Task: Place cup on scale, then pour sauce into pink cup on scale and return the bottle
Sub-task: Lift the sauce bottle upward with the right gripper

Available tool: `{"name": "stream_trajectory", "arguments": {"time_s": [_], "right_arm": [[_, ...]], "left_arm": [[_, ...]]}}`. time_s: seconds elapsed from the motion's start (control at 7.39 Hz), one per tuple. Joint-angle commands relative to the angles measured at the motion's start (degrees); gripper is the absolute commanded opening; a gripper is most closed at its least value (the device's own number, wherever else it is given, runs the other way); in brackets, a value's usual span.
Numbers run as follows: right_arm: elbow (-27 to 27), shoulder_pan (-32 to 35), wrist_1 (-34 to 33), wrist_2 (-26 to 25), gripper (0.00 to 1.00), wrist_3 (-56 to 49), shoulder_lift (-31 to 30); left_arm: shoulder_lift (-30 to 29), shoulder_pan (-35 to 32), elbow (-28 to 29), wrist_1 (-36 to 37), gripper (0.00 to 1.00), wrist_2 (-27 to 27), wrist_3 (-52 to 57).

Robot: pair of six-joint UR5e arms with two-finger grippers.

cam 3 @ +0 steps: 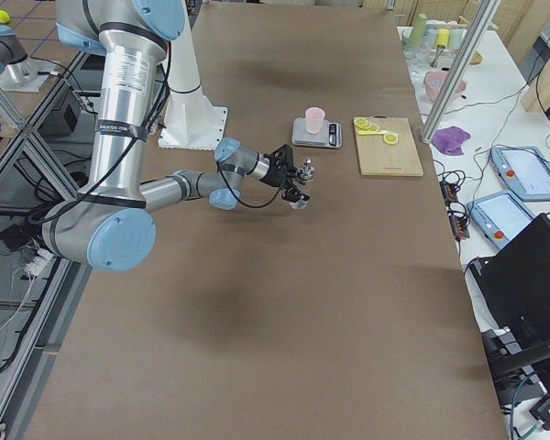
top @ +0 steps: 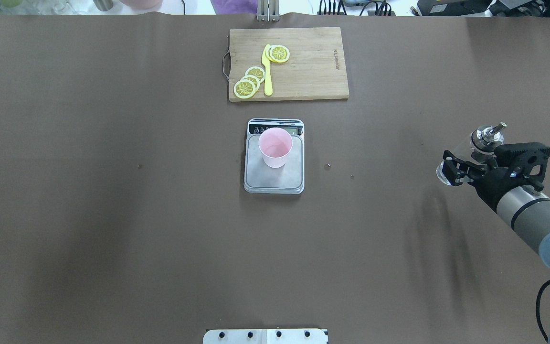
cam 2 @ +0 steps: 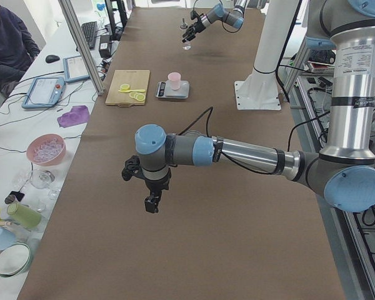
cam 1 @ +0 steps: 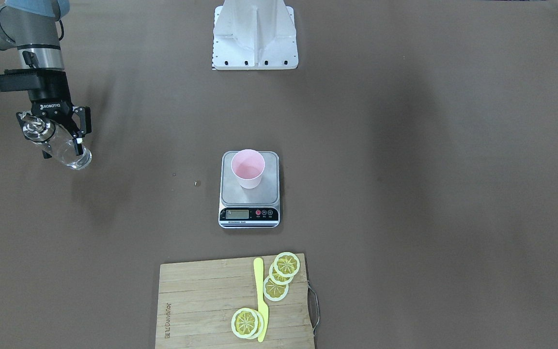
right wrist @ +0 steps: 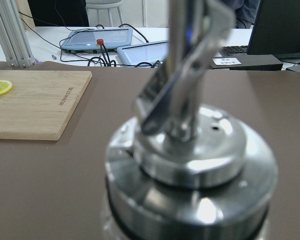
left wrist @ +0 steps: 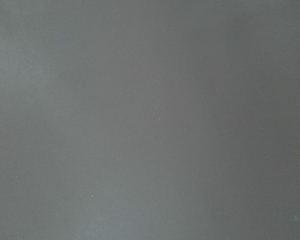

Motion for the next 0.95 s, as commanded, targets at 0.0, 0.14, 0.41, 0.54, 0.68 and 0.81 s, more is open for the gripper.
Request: {"name": "stream_trajectory", "arguments": {"time_s": [0.0, 0.14, 0.41, 0.54, 0.68, 0.81], "right_arm": [[1.26, -0.07, 0.18, -0.36, 0.00, -0.14, 0.34], [1.71, -0.07, -0.08, 1.30, 0.00, -3.80, 0.43], [1.71, 0.02, 0.18, 1.23, 0.00, -6.48, 0.34], [3.63, 0.10, 0.09, 2.53, 0.00, -6.21, 0.17], [3.64, 0.10, -0.08, 3.85, 0.00, -6.12, -0.01], [3.73, 0.19, -0.17, 3.86, 0.00, -6.04, -0.01]], "left_arm": [[0.17, -0.07, 0.18, 0.00, 0.99, 0.03, 0.07], [0.18, 0.02, 0.18, 0.00, 0.99, 0.03, 0.07], [0.18, -0.07, 0.27, 0.00, 0.99, 0.03, 0.16], [0.87, -0.07, 0.09, 0.00, 0.99, 0.03, 0.24], [0.97, -0.07, -0.08, 0.00, 0.99, 0.03, 0.33], [1.05, -0.07, -0.08, 0.00, 0.99, 0.03, 0.42]]}}
